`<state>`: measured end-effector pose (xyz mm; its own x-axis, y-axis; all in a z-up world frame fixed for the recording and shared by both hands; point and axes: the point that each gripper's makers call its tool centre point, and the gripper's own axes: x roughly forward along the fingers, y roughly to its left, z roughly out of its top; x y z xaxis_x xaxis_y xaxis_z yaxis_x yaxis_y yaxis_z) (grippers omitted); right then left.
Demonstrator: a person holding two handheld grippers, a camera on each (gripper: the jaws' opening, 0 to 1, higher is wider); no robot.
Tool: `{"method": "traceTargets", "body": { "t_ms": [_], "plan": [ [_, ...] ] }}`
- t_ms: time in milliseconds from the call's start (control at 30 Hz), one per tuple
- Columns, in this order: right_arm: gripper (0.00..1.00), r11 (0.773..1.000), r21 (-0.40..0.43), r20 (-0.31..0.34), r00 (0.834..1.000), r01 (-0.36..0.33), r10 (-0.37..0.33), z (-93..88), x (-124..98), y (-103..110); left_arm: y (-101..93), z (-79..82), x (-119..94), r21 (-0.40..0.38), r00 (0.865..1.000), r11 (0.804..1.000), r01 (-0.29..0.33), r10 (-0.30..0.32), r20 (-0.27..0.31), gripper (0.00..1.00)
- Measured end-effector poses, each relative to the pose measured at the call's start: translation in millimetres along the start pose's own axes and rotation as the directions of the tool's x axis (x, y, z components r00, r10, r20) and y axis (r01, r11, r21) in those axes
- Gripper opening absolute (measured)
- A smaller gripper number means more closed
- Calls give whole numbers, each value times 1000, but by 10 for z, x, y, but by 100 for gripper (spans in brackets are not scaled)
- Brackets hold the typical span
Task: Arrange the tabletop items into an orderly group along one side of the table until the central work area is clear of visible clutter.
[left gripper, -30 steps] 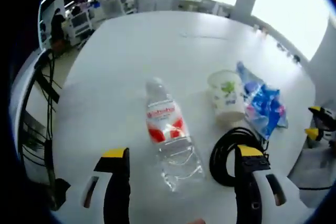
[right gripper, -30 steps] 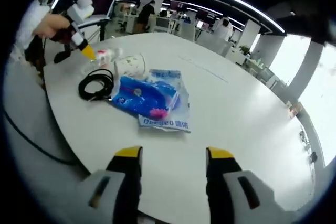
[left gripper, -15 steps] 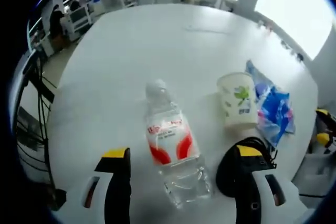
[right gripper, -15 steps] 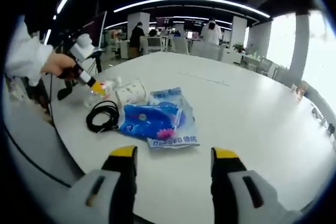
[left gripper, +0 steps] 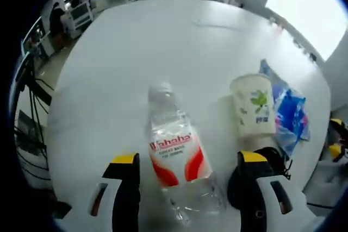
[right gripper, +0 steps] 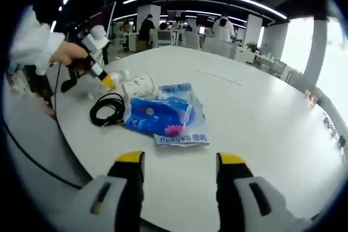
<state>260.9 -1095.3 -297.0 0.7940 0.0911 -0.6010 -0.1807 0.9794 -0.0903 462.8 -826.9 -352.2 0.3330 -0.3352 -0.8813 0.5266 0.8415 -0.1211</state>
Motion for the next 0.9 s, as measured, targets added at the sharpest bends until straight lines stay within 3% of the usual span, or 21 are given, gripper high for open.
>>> {"method": "traceTargets", "body": {
  "t_ms": [200,333,433,500,900],
  "plan": [
    [48,1000,-22,-18,1000,-9,9,-29,5,26,36,3,83,-52,1000,999,-8,6,-24,63],
    [47,1000,-24,-29,1000,-7,6,-47,4,17,49,23,86,-46,1000,999,-25,24,-20,60],
    [47,999,-32,-34,999,-9,8,-55,6,22,105,21,85,-36,998,998,-54,54,-14,48],
    [46,999,-38,-39,999,-9,8,-64,6,22,108,30,85,-59,998,997,-56,56,-1,46],
    [43,998,-55,-57,998,-8,5,-98,5,19,47,35,60,-37,999,999,-34,34,3,39]
  ]
}}
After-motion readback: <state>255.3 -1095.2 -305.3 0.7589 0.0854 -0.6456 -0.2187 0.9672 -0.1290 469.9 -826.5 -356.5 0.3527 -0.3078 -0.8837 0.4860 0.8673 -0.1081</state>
